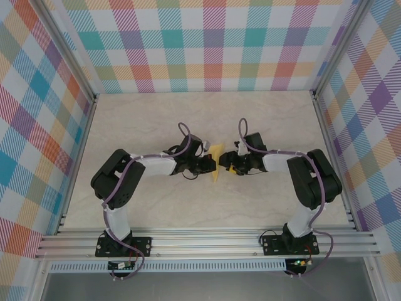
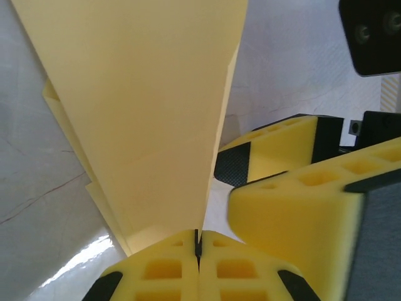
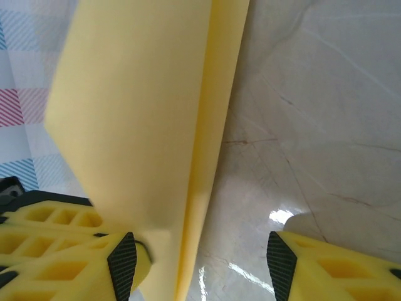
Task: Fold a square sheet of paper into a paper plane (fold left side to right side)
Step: Fold the wing for the fifth time at the center of the table.
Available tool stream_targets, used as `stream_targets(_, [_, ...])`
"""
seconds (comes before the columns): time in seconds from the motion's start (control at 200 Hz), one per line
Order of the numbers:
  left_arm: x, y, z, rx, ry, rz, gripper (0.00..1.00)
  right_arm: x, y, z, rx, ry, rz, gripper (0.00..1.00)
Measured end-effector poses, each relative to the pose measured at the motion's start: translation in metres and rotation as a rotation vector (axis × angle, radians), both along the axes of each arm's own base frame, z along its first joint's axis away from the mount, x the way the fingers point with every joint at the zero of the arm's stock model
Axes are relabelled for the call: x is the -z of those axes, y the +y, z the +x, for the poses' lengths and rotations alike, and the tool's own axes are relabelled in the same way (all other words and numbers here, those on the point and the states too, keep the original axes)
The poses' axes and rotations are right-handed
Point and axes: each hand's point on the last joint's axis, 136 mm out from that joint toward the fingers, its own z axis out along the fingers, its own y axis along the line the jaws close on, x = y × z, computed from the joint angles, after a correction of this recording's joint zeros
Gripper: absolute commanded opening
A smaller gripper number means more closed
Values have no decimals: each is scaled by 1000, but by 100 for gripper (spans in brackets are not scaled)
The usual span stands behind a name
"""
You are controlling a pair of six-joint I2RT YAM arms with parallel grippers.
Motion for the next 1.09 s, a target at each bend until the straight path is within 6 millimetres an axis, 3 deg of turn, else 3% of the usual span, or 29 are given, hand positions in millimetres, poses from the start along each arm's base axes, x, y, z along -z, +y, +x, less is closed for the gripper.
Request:
stream_targets(0.27, [15, 14, 3, -67, 56, -36, 1, -3, 5, 20, 28, -22, 3, 55])
stream_targets(0.835, [11, 18, 10, -111, 63, -107, 1, 1, 28, 49, 5, -27, -1, 46])
stream_targets(1.095, [10, 18, 12, -117, 58, -113, 13, 5, 34, 51, -1, -19, -11, 44])
